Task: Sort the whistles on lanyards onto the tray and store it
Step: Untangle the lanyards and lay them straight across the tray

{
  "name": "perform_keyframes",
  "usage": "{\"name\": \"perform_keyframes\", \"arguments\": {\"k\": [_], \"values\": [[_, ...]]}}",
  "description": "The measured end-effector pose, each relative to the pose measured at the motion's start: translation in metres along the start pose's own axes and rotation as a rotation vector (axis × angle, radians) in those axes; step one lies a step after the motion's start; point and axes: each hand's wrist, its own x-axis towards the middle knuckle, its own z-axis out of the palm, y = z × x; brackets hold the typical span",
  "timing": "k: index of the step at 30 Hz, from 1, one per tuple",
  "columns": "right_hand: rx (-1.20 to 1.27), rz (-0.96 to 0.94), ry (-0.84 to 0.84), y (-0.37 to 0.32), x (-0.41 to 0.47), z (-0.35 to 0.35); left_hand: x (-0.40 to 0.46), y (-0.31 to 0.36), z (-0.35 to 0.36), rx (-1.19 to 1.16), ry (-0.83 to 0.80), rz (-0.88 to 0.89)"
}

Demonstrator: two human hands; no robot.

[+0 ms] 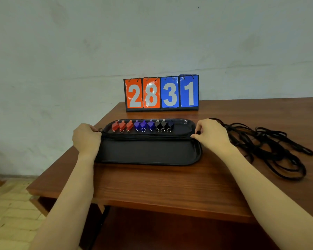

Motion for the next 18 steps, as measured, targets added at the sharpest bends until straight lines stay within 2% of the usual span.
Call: {"name": "perform_keyframes", "arguments": {"k": [7,11,14,18], "values": [[0.105,0.045,0.084,0.004,0.001,-0.017,0.000,0.004,-0.002,0.188,0.032,0.014],[0.203,0.195,0.180,0.020,0.003,-0.047,-0.010,0.018,0.003,0.142,0.077,0.151],[0.153,0.327,0.089,0.041,0.004,-0.060,-0.022,0.037,0.012,0.049,0.003,0.286],[0.162,0.453,-0.211,0.053,0.001,-0.072,-0.041,0.068,0.027,-0.005,-0.180,0.541]]}}
